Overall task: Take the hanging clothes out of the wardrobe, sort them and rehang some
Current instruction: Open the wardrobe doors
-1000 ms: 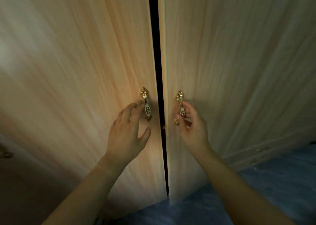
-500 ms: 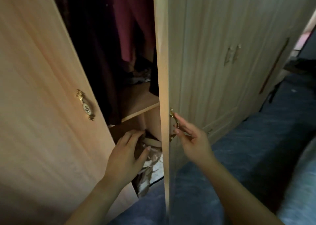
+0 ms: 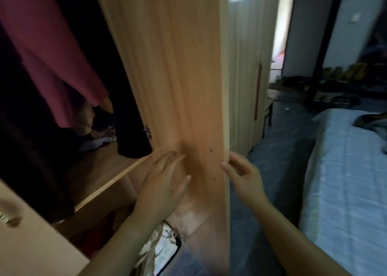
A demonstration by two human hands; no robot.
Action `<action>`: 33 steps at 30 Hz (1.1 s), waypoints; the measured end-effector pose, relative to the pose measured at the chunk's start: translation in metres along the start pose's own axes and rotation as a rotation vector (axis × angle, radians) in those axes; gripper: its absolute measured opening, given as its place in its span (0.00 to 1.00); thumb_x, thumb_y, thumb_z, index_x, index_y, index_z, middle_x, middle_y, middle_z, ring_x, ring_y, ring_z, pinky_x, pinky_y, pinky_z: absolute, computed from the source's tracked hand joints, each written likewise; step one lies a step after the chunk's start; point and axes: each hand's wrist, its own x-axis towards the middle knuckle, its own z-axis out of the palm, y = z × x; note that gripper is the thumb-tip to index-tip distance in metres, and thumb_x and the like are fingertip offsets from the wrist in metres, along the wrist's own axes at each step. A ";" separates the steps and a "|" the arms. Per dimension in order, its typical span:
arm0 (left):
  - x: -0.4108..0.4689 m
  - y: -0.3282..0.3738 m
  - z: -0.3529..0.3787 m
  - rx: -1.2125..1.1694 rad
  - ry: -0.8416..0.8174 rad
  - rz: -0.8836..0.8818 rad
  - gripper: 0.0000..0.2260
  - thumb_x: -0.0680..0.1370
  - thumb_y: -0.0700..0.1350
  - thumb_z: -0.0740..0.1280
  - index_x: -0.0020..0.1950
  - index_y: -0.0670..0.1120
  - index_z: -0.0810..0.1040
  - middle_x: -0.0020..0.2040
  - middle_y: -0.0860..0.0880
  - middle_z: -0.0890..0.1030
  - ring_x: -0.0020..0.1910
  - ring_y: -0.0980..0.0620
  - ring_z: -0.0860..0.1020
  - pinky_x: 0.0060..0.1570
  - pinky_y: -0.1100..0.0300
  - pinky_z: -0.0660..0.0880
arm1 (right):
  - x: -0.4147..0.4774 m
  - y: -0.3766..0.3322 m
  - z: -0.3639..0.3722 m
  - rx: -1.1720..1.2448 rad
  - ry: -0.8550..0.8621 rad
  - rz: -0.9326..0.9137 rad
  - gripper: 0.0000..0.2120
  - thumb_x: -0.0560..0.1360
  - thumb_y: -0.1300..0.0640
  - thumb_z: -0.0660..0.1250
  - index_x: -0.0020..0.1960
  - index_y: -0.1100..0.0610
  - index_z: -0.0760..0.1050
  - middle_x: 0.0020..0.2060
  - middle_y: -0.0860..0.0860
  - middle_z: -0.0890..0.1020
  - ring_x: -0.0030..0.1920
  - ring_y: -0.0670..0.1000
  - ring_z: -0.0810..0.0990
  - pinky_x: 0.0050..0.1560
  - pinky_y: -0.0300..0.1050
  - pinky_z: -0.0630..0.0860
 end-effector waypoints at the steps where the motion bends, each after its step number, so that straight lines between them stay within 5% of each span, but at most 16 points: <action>1: 0.014 0.000 0.005 0.000 0.016 0.043 0.26 0.74 0.60 0.57 0.70 0.52 0.68 0.70 0.52 0.68 0.69 0.57 0.63 0.66 0.59 0.63 | 0.005 0.000 -0.003 -0.039 0.078 -0.042 0.14 0.71 0.62 0.71 0.52 0.45 0.78 0.50 0.47 0.82 0.50 0.42 0.81 0.52 0.39 0.78; 5: 0.065 -0.002 0.022 0.003 0.097 0.140 0.25 0.75 0.57 0.59 0.72 0.51 0.66 0.72 0.47 0.66 0.71 0.50 0.63 0.69 0.64 0.54 | 0.024 -0.005 -0.013 -0.115 0.273 -0.110 0.21 0.73 0.67 0.68 0.60 0.48 0.73 0.47 0.45 0.81 0.46 0.39 0.81 0.45 0.30 0.75; 10: 0.110 -0.006 0.048 0.000 0.127 0.212 0.27 0.76 0.58 0.59 0.74 0.54 0.60 0.74 0.46 0.62 0.72 0.48 0.60 0.70 0.58 0.58 | 0.045 -0.003 -0.017 -0.344 0.240 -0.203 0.29 0.74 0.64 0.67 0.69 0.43 0.64 0.60 0.40 0.74 0.58 0.39 0.75 0.59 0.39 0.74; 15: 0.130 -0.005 0.074 -0.024 0.180 0.207 0.31 0.75 0.53 0.68 0.74 0.56 0.57 0.75 0.47 0.53 0.72 0.44 0.56 0.69 0.47 0.62 | 0.052 0.006 -0.015 -0.479 0.268 -0.287 0.28 0.75 0.64 0.66 0.71 0.47 0.64 0.58 0.47 0.76 0.53 0.45 0.78 0.53 0.47 0.79; 23: 0.129 0.007 0.081 0.012 0.129 0.144 0.31 0.74 0.62 0.54 0.75 0.61 0.46 0.77 0.46 0.47 0.74 0.40 0.52 0.70 0.43 0.61 | 0.053 -0.002 -0.023 -0.509 0.177 -0.276 0.28 0.76 0.61 0.65 0.71 0.44 0.59 0.59 0.46 0.75 0.55 0.39 0.75 0.55 0.37 0.76; 26: 0.119 0.006 0.071 0.053 0.104 0.139 0.31 0.76 0.62 0.55 0.75 0.60 0.47 0.77 0.44 0.50 0.75 0.45 0.55 0.70 0.51 0.59 | 0.037 -0.017 -0.028 -0.669 -0.003 -0.254 0.28 0.79 0.51 0.60 0.73 0.41 0.49 0.68 0.40 0.63 0.61 0.31 0.62 0.57 0.21 0.62; 29: 0.096 -0.003 0.056 0.114 0.053 0.101 0.28 0.76 0.61 0.56 0.75 0.55 0.58 0.74 0.44 0.63 0.71 0.45 0.64 0.68 0.52 0.64 | 0.014 -0.021 -0.030 -0.808 -0.060 -0.281 0.26 0.79 0.46 0.57 0.75 0.49 0.54 0.72 0.46 0.59 0.66 0.41 0.64 0.60 0.31 0.63; 33: 0.043 -0.030 0.028 0.145 0.004 -0.092 0.29 0.75 0.64 0.51 0.71 0.50 0.67 0.68 0.47 0.72 0.65 0.47 0.71 0.63 0.56 0.67 | -0.012 -0.015 -0.014 -0.917 -0.188 -0.269 0.25 0.77 0.43 0.53 0.68 0.56 0.66 0.66 0.53 0.72 0.59 0.50 0.76 0.50 0.37 0.73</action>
